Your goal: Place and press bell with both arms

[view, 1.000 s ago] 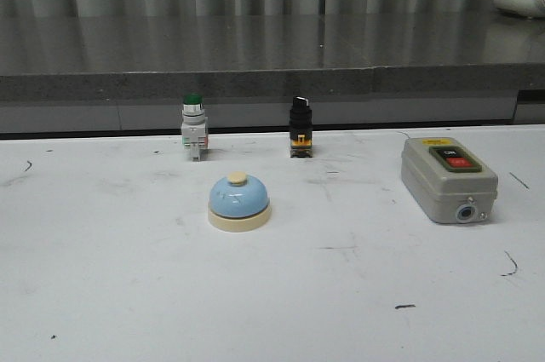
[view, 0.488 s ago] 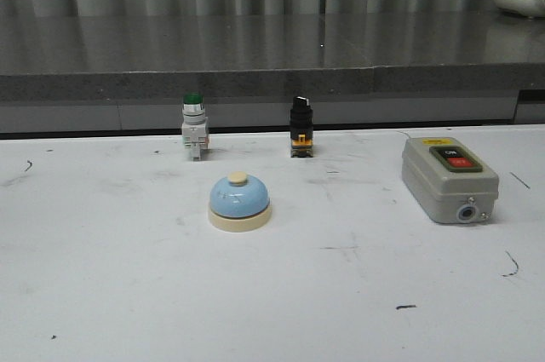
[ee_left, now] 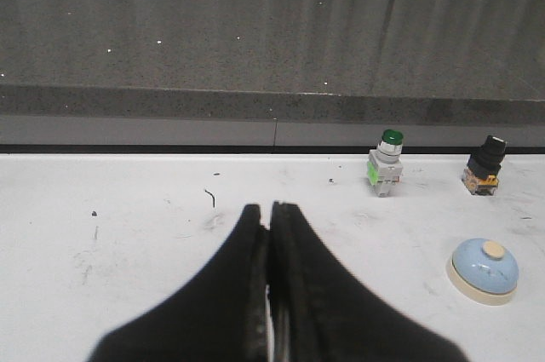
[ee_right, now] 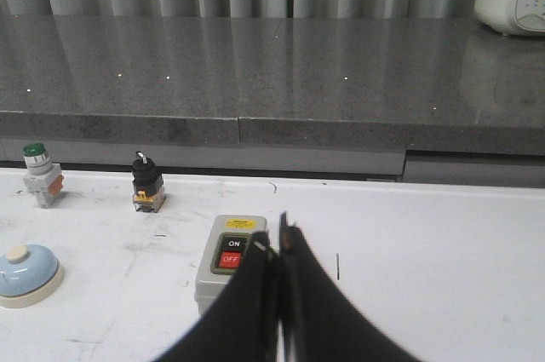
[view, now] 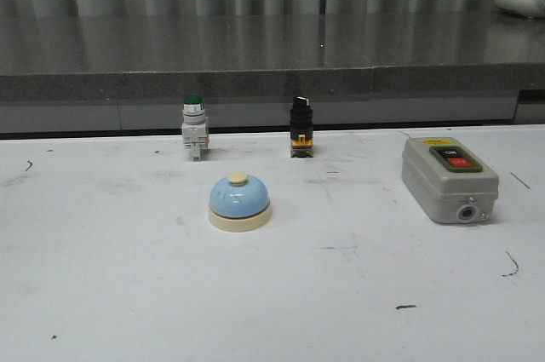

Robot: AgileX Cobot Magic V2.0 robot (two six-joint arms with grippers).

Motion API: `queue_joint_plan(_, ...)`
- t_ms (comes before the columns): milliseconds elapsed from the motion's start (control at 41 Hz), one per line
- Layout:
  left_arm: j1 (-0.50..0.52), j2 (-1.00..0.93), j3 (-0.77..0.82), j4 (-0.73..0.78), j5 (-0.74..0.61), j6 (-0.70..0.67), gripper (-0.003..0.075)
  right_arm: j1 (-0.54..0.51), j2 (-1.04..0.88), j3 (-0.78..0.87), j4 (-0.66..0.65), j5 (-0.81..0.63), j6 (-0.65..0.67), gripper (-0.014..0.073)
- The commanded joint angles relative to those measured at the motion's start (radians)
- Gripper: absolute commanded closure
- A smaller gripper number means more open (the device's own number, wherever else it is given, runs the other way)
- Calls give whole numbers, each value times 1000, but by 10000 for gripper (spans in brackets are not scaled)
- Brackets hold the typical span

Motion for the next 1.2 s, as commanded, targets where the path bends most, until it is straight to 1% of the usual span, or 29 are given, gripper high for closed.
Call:
queue_joint_plan(0,2,8,-25,-10,-86,-1,740,-4,8,-26,-2,-78,2,661)
queue_joint_plan(98,2,8,-25,-10,-92,-1,740,-4,8,-26,-2,-78,2,661)
queue_joint_plan(171,2,-23,10,-8,-118,-1,740,-4,8,-26,-2,-78,2,661)
queue_joint_plan(244,17,-72,66,-8,-118,-1,740,-4,8,-26,-2,-78,2,661)
queue_joint_plan(439,95,-235,235,-8,-124,-1,740,-4,8,-26,-2,-78,2,661)
queue_joint_plan(585,122,-231,312,-8,-177,-1,740,-3,8,-26,-2,-74,2,661)
queue_joint_plan(707,122,-231,375,-8,-303,-1,740,-3,8,-26,-2,-74,2,661)
queue_joint_plan(756,122,-231,370,-10,-282,-1,740,-3,8,-26,-2,-74,2,661)
queue_joint_plan(1171,122,-229,372,-10,-291,-1,740,-3,8,-26,-2,-73,2,661)
